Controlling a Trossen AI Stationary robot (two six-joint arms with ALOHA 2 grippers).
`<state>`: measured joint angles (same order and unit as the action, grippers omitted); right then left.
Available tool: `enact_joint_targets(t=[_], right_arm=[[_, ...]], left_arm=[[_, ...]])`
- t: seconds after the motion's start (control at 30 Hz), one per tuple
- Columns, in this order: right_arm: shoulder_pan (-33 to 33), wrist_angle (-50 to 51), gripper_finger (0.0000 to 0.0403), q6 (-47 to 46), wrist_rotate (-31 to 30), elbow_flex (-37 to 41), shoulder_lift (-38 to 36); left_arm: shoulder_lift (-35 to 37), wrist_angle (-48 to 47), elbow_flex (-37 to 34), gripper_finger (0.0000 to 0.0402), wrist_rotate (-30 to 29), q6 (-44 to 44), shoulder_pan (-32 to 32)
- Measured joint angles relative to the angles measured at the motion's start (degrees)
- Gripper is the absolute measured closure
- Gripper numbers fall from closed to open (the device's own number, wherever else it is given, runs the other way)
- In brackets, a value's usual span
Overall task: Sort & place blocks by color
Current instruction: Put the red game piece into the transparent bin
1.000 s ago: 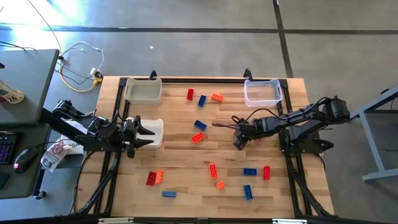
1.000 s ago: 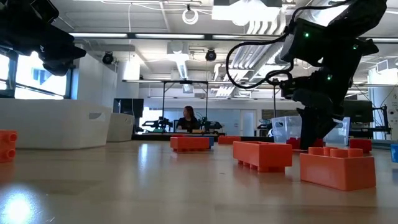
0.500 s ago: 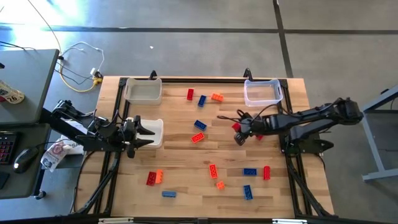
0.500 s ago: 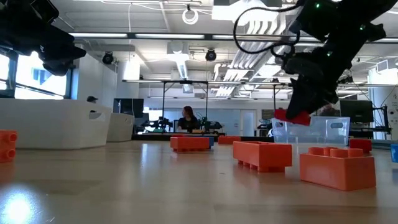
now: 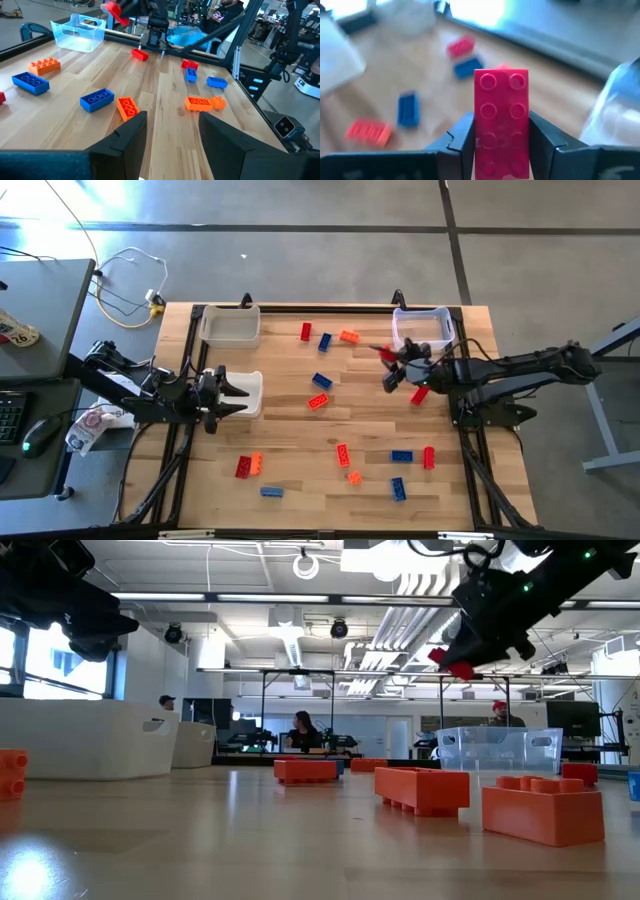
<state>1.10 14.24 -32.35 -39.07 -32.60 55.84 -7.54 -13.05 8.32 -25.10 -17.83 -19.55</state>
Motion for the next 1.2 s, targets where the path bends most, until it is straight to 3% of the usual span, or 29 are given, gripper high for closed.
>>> enact_joint_targets(t=[0.23,0.43,0.6,1.2], right_arm=[[-2.0,-7.7,0.0292,12.4,-11.1,0.0,-4.2],[-7.8,-12.9,0.0292,20.8,-13.5,0.0,-4.7],[-14.4,-13.2,0.0292,21.5,-13.4,0.0,-4.7],[-35.0,-2.8,0.0288,10.9,3.4,0.0,-1.5]], left_arm=[[0.0,0.0,0.0,0.0234,-0.1,0.0,0.0],[0.0,0.0,0.0,0.0234,-0.1,0.0,0.0],[0.0,0.0,0.0,0.0234,-0.1,0.0,0.0],[0.0,0.0,0.0,0.0234,0.0,-0.1,0.0]])
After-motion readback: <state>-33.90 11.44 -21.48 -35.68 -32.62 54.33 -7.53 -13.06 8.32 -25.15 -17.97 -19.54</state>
